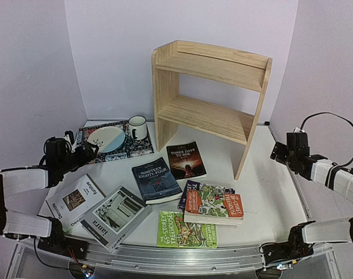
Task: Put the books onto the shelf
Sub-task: Pick up the book from the book pile.
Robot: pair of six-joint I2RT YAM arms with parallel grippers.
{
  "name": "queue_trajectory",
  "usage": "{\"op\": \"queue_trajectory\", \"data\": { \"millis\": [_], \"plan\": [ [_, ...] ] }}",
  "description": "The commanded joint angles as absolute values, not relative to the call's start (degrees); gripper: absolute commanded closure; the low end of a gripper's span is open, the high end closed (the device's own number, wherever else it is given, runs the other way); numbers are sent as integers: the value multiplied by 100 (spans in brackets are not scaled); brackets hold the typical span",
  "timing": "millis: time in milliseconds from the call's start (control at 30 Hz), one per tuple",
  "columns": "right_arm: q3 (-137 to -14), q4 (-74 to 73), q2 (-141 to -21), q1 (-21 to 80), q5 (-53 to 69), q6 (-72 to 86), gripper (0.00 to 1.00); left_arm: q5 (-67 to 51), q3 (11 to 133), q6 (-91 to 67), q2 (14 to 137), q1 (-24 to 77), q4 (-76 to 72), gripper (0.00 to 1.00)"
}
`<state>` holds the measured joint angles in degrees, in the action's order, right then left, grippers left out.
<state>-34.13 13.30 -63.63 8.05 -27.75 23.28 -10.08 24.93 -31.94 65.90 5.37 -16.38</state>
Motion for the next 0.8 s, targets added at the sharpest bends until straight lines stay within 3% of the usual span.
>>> {"op": "queue_trajectory", "data": {
  "millis": [0,167,533,767],
  "plan": [
    [-3608,666,-6207,808,-2867,2614,2,-757,2411,-3358,6222,551,-1612,0],
    [-3998,-168,-6277,811,-2526,2948,2,-431,2075,-3130,5586,554,-1600,0],
    [-4140,-1415,-5989,1208,-388,3358,2,-2588,2636,-3053,6069,642,-1618,0],
    [-3848,-1321,-5842,1916,866,4349,2,-2156,3148,-2954,6685,1880,-1635,1]
  ]
}}
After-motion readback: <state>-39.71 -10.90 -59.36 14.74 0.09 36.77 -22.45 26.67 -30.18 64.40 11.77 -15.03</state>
